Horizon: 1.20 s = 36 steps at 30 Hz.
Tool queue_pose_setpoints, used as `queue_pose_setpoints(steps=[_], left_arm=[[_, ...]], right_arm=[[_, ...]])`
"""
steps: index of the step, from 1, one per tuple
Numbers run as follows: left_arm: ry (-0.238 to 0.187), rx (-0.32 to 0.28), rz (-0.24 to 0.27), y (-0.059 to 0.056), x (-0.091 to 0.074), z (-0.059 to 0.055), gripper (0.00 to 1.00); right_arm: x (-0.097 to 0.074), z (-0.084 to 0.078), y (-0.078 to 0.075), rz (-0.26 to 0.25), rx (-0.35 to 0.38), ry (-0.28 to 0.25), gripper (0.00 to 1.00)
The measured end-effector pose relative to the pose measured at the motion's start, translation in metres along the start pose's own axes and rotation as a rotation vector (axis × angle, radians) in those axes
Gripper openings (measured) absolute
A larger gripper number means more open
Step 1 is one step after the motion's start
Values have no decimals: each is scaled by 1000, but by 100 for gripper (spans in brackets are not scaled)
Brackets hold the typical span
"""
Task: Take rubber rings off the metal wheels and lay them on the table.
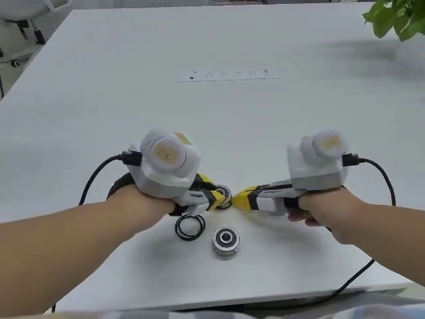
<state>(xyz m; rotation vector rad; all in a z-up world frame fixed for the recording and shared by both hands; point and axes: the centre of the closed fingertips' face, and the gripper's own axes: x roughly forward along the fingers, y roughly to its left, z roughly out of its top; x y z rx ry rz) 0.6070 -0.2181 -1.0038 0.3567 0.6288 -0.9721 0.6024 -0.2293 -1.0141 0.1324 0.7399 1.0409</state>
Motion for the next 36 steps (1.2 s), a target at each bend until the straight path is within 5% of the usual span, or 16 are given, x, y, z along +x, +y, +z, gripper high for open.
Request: queue_pose_setpoints(steps=[13,36], left_arm=[[5,3,10,-3,-1,0,13],[14,13,14,-2,-1,0,13]], right_arm=[[-5,12,5,21,85,-72,0],[-3,13,15,39,5,-56,0]])
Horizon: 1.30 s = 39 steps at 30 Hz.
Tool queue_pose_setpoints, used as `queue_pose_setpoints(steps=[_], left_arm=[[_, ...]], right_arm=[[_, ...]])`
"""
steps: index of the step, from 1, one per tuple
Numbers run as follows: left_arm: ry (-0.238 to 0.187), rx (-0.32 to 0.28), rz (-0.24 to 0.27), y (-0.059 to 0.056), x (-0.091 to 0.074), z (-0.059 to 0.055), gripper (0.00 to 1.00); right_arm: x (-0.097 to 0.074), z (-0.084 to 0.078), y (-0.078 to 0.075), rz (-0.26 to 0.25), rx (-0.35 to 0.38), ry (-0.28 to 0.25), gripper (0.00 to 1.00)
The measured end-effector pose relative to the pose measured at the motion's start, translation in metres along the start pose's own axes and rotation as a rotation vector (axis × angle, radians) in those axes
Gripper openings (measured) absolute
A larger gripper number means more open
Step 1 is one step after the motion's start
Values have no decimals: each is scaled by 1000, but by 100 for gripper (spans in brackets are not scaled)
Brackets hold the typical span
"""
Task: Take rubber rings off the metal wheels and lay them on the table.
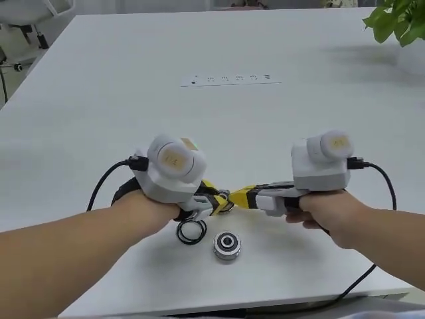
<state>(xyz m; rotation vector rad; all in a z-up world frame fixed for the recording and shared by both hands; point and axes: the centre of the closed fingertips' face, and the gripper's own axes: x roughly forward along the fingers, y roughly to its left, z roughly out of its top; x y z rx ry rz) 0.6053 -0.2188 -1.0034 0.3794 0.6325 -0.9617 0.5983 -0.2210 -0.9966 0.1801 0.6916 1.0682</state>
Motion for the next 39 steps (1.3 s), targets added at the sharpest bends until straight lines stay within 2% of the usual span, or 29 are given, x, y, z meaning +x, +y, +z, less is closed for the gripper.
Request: queue_pose_setpoints(steps=[2,3,4,5,7,17,26,31,39], left_arm=[[-2,2,0,0,0,0,13],[-1,4,1,-1,1,0,13],[-1,4,3,0,1,-1,13],[-3,2,3,0,1,-1,13],[-4,2,4,0,1,0,13],[-9,-10,8,1,2,0,13],[-10,-5,0,0,1,1,14],[-9,-25,-12,-1,0,1,14],[-15,-17,-41,-8,-8,2,21]], right_arm=[[2,2,6,31,-1,-10,0],[3,8,7,35,-16,-34,0],[4,6,8,31,-20,-9,0],[4,7,7,33,-35,-10,0],[4,5,5,39,-7,-16,0],[2,-3,-7,-13,30,0,0],[2,-1,-1,-9,19,-7,0],[0,1,-1,-5,16,-7,0],[-1,4,2,6,9,-16,0]])
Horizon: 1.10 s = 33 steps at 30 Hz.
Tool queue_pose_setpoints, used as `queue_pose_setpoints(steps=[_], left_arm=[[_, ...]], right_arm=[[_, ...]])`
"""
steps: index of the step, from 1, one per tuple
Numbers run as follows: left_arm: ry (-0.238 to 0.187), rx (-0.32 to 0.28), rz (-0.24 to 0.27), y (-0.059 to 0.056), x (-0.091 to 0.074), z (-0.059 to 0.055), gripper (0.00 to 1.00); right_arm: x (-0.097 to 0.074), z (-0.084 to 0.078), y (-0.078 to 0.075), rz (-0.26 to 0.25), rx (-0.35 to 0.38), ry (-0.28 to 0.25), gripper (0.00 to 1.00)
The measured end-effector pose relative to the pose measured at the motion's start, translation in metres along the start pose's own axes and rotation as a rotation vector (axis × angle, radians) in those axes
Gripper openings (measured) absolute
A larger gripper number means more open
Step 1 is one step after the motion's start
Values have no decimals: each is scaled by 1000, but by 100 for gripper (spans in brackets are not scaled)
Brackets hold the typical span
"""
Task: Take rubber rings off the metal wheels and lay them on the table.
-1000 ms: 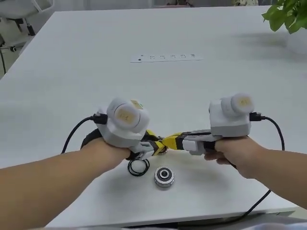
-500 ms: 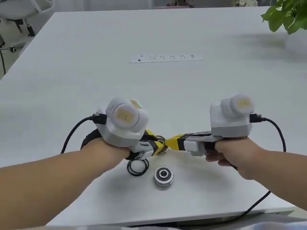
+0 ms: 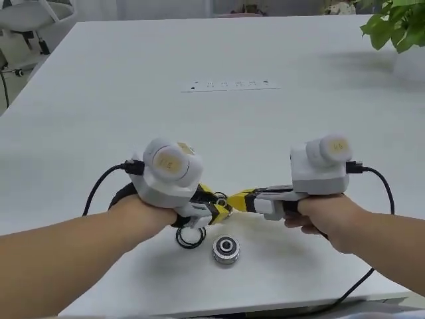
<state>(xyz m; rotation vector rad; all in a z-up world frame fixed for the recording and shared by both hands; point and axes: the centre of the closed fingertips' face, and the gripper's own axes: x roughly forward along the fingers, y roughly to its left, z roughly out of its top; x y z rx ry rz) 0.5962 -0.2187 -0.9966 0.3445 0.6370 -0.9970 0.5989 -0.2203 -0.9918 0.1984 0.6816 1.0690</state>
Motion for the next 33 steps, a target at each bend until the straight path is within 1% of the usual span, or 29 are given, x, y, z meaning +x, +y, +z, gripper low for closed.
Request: queue_pose_setpoints(steps=[7,10,13,18,20,26,31,33], left_arm=[[-45,-9,-11,-2,-17,9,27],[-62,-14,-14,-2,-24,11,28],[-77,-15,-20,-6,-32,13,32],[-106,-31,-20,-4,-47,14,33],[-114,-34,-20,-4,-54,13,35],[-139,-47,-14,-2,-72,10,39],[-149,-51,-9,-4,-85,3,43],[-152,-51,-5,-6,-89,0,45]], right_arm=[[-3,6,4,10,-4,-19,0],[-4,7,5,14,-5,-25,0],[-5,9,7,21,-7,-30,0],[-4,11,13,39,-9,-34,0],[-4,12,19,48,-11,-35,0],[-3,13,26,72,-13,-35,0],[2,12,33,92,-15,-27,0],[3,11,36,99,-14,-24,0]])
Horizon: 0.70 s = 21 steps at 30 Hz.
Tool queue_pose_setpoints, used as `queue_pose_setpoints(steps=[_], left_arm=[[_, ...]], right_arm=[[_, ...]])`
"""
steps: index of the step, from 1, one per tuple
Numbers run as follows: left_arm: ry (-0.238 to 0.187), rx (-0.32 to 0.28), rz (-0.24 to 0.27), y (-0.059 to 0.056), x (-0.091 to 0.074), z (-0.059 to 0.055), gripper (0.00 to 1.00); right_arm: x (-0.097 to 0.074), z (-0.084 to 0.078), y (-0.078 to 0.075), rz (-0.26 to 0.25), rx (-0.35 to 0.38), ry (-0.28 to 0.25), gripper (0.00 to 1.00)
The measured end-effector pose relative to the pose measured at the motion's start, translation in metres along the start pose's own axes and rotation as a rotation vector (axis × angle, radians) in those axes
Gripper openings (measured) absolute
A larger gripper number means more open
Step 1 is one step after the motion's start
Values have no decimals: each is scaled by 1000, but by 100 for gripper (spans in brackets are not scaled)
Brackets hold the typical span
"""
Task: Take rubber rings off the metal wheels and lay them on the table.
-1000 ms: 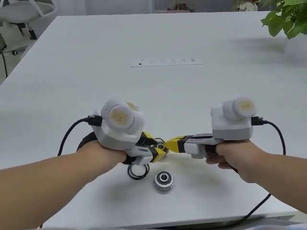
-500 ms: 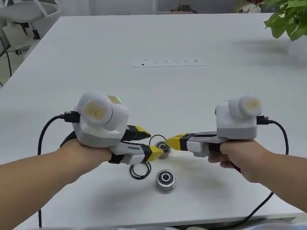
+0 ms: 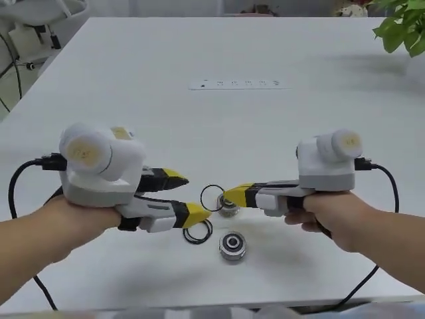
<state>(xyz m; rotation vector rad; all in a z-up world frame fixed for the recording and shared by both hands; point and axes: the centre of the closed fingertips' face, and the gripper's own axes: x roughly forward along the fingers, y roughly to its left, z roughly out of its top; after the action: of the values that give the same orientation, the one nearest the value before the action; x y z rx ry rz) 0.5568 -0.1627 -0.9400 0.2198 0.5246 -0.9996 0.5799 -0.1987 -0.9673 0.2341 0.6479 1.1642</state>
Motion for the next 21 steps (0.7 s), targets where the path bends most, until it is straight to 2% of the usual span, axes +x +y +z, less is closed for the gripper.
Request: queue_pose_setpoints(steps=[7,13,21], left_arm=[[-2,-7,7,-1,-11,-7,52],[-16,-11,17,-2,-20,-9,55],[-12,-21,28,-3,-28,-19,60]], right_arm=[[7,-7,15,38,13,31,0],[12,-13,19,60,21,57,0],[22,-23,24,84,33,100,0]])
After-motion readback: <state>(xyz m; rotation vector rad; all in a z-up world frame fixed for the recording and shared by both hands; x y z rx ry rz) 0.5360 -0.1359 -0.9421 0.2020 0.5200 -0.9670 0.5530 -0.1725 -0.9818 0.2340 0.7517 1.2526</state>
